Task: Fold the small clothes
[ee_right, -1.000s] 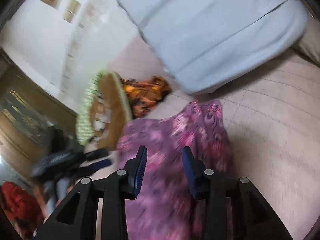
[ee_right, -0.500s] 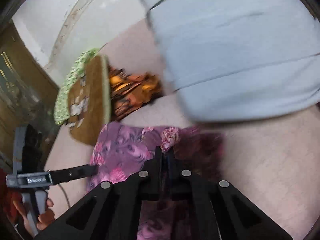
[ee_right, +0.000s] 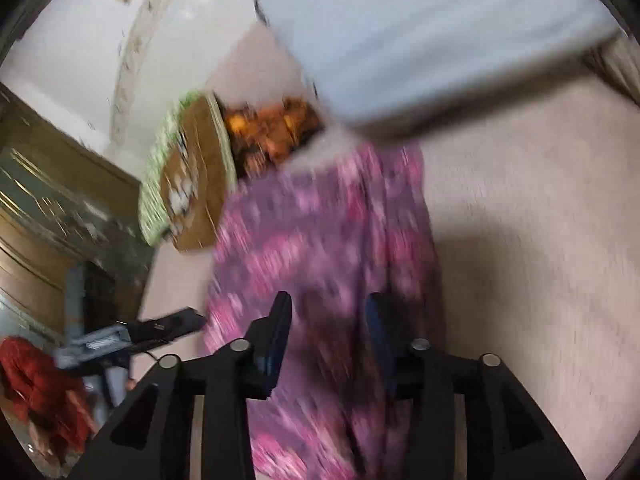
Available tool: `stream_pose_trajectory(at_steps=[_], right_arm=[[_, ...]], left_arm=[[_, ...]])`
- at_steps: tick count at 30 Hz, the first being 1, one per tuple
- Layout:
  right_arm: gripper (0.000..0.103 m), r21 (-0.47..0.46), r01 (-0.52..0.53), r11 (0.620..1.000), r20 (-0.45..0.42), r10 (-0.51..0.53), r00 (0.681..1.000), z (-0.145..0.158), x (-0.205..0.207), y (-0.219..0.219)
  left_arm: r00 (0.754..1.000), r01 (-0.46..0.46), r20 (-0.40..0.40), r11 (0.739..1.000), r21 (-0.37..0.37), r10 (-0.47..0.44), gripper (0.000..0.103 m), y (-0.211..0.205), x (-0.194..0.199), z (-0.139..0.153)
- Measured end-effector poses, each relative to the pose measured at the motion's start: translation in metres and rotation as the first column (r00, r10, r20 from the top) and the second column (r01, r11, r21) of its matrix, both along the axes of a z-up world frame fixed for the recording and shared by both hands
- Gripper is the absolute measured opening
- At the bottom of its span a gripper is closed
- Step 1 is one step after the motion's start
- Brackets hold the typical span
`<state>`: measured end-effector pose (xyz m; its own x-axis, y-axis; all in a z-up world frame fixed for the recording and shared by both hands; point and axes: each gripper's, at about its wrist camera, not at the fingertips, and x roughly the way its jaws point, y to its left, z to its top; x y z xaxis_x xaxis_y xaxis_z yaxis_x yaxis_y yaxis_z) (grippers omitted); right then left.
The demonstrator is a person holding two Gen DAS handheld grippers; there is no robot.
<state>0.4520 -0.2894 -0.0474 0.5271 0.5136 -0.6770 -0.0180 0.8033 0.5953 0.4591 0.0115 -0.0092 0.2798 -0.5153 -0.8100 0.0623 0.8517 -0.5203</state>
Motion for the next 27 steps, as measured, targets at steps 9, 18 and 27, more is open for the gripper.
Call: stream_pose_trajectory(at_steps=[9,18,27], right_arm=[[0.001,-0.136,0.054,0.989,0.112,-0.039,0.993,0.022,-0.021,0.006],[0.038,0.101,0.018,0.995,0.007,-0.019,1.000,0.002,-0.050,-0.011],[0.007,-0.114,-0.025,0.993,0.048,0.031,0.998,0.000,-0.089,0.010]], left_arm=[[1.000,-0.019,-0.015,0.998,0.061,0.020,0.058,-0.013,-0.016,-0.009],[1.000,-0.012,0.010,0.999,0.053,0.012,0.058,0.003,-0.042,0.004],[1.000,0.008,-0.011,0.993,0.115,-0.007,0.058,-0.011,-0.083,-0.011]])
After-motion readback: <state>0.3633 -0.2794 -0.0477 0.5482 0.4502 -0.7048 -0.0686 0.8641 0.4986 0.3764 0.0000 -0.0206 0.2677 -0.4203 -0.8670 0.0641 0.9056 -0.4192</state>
